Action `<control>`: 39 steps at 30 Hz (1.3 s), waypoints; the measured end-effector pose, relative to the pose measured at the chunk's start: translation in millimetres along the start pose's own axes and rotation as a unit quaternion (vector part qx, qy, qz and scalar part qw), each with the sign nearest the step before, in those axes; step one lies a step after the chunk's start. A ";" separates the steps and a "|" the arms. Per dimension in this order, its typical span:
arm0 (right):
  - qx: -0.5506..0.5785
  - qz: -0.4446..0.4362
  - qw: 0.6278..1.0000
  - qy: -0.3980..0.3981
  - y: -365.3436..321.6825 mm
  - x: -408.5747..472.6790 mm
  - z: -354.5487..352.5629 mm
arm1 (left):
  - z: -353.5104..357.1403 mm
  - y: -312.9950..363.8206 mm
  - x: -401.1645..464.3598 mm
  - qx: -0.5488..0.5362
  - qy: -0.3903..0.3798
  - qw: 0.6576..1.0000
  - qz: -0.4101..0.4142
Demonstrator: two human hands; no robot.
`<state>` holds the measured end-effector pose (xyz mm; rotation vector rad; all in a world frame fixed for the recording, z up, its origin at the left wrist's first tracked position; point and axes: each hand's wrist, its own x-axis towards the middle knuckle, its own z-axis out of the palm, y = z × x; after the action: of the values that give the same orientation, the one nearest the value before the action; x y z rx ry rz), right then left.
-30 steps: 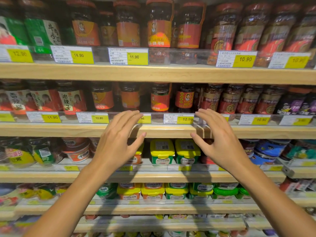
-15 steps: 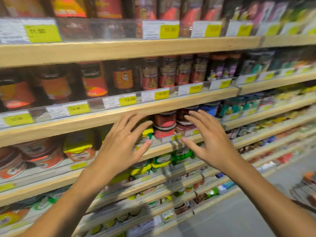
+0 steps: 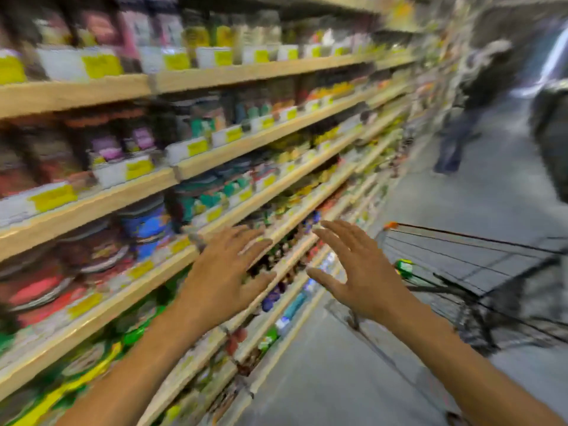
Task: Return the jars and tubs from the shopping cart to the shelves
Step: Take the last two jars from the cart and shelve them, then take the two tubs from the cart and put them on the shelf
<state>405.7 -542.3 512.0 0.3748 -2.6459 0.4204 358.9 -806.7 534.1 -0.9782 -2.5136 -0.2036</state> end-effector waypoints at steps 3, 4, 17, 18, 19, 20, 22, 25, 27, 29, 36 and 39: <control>-0.026 0.067 0.997 -0.005 63.7 -38.3 -18.0 | 45.2 48.4 49.3 -0.051 -0.021 0.997 0.057; -0.035 0.087 0.996 -0.007 82.2 -51.2 -24.2 | 59.1 63.2 64.3 -0.063 -0.028 0.995 0.073; -0.091 0.306 0.947 -0.025 243.5 -151.2 -48.8 | 219.9 190.9 209.7 -0.188 -0.105 0.955 0.204; -0.095 0.321 0.942 -0.027 255.9 -151.5 -48.2 | 233.3 195.8 223.0 -0.200 -0.113 0.950 0.210; -0.096 0.335 0.937 -0.028 268.5 -150.1 -47.2 | 247.2 199.7 237.0 -0.210 -0.122 0.946 0.215; -0.097 0.345 0.933 -0.029 282.4 -147.3 -45.2 | 261.7 202.3 251.6 -0.217 -0.132 0.943 0.218; -0.096 0.363 0.926 -0.036 310.1 -136.3 -40.7 | 289.0 205.1 281.2 -0.233 -0.146 0.937 0.216; -0.097 0.379 0.919 -0.050 353.9 -108.9 -34.0 | 328.5 199.1 328.0 -0.249 -0.164 0.931 0.210; -0.093 0.387 0.915 -0.061 383.7 -86.8 -29.2 | 351.9 189.4 359.1 -0.257 -0.171 0.931 0.196; -0.084 0.391 0.914 -0.064 412.8 -65.3 -21.9 | 374.0 178.0 386.8 -0.268 -0.174 0.930 0.183; -0.048 0.401 0.912 -0.073 489.4 -17.9 10.4 | 445.7 161.2 455.3 -0.271 -0.224 0.923 0.159; -0.030 0.409 0.908 -0.081 525.3 -8.0 22.1 | 474.9 166.1 479.9 -0.269 -0.253 0.916 0.157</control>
<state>234.2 -66.6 367.9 -0.7925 -2.8584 0.5663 -6.6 -255.7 319.2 -1.8415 -2.7510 -0.6391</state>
